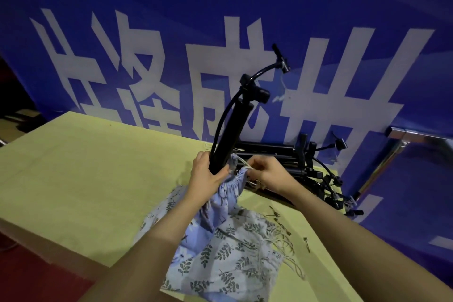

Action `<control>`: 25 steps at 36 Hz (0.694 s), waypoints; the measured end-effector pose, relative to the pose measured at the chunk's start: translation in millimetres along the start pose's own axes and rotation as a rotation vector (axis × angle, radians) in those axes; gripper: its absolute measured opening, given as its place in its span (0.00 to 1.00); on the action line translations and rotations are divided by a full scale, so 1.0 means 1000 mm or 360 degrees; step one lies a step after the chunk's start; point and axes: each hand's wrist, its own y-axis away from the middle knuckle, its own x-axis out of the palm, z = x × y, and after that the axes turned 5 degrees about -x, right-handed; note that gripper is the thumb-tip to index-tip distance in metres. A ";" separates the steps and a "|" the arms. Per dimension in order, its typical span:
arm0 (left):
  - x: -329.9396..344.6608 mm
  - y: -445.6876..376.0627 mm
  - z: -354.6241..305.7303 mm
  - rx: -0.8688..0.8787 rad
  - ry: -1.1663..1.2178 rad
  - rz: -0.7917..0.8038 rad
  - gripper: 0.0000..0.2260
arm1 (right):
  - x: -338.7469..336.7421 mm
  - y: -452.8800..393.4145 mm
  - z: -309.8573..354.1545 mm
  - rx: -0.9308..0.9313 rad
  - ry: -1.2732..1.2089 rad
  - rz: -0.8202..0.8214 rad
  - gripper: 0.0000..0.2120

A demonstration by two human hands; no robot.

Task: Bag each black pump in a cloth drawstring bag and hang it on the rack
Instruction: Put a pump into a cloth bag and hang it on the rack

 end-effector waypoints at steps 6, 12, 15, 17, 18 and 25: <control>0.001 0.000 0.002 -0.0029 0.0007 -0.0118 0.13 | -0.012 0.002 0.016 0.0050 -0.0208 -0.0013 0.06; 0.008 0.003 0.002 -0.0049 -0.0043 -0.0141 0.14 | -0.019 0.002 0.031 0.0077 -0.0681 -0.0214 0.13; 0.011 0.004 0.004 -0.0049 -0.0091 -0.0108 0.15 | -0.022 -0.001 0.040 -0.0018 -0.0997 -0.0189 0.16; 0.013 0.004 0.005 -0.0028 -0.0127 -0.0091 0.15 | -0.024 -0.004 0.047 -0.0044 -0.1000 -0.0180 0.23; 0.014 0.005 0.005 -0.0019 -0.0140 -0.0092 0.14 | -0.024 -0.005 0.050 -0.0035 -0.0972 -0.0192 0.28; 0.012 0.006 0.001 0.0071 -0.0234 -0.0031 0.18 | -0.015 -0.016 0.056 0.0006 -0.0635 -0.0650 0.16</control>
